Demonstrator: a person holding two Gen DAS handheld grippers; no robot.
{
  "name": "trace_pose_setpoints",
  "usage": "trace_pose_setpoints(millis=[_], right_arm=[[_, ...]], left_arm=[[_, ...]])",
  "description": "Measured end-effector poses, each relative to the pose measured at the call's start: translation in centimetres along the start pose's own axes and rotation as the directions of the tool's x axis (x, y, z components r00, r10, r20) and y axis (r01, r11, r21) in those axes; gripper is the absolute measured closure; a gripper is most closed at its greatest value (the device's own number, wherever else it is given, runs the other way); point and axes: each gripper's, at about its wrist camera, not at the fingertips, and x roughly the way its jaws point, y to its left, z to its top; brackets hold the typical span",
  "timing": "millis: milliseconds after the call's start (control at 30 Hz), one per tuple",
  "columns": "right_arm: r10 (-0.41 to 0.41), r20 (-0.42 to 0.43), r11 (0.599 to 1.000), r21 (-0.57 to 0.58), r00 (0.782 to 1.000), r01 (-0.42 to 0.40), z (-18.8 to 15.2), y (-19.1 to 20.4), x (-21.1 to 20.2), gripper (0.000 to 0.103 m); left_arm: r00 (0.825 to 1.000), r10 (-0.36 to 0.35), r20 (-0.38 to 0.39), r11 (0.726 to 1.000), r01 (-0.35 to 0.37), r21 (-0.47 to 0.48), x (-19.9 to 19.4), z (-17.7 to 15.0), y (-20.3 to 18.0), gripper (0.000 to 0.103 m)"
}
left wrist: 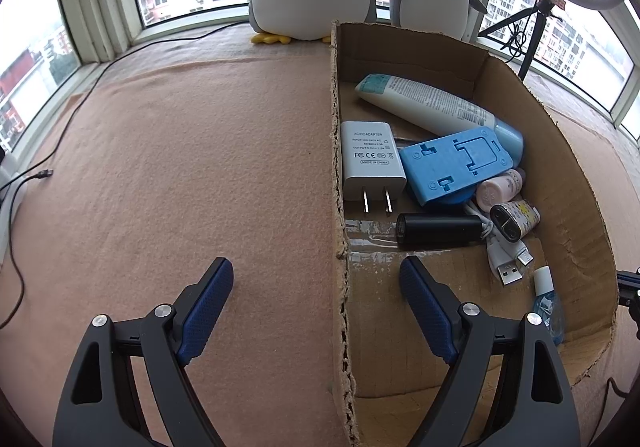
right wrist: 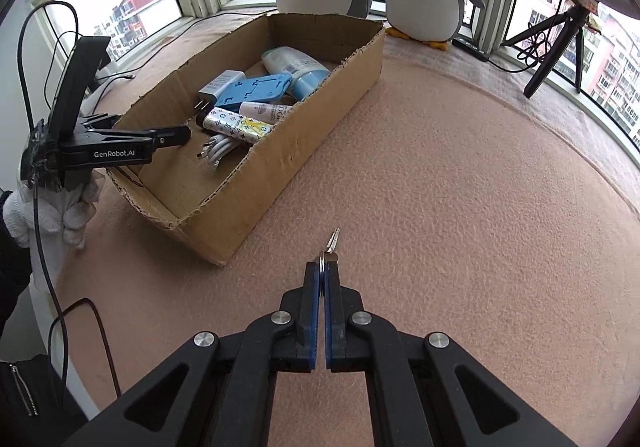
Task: Organize rigid objects
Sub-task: 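Close the right gripper on the key ring and lift it, then carry the keys into the box and open the right gripper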
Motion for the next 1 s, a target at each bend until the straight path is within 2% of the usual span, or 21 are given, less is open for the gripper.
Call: trace_pose_setpoints(millis=[333, 600, 767, 1000], right_arm=[[-0.006, 0.108, 1.000, -0.002, 0.994, 0.006, 3.1, 0.8, -4.5, 0.101], [0.008, 0.221, 1.000, 0.000, 0.975, -0.008, 7.8, 1.4, -7.2, 0.101], [0.011, 0.267, 1.000, 0.003, 0.964, -0.012, 10.7, 1.8, -7.3, 0.101], [0.043, 0.245, 0.999, 0.010, 0.969, -0.047, 13.0, 2.2, -4.7, 0.101]], left_arm=[[1.000, 0.007, 0.004, 1.000, -0.007, 0.002, 0.0, 0.0, 0.0, 0.017], [1.000, 0.012, 0.007, 1.000, -0.012, 0.008, 0.0, 0.0, -0.1, 0.017], [1.000, 0.013, 0.008, 1.000, -0.013, 0.009, 0.0, 0.0, -0.1, 0.017], [1.000, 0.015, 0.010, 1.000, -0.015, 0.008, 0.0, 0.0, -0.1, 0.017]])
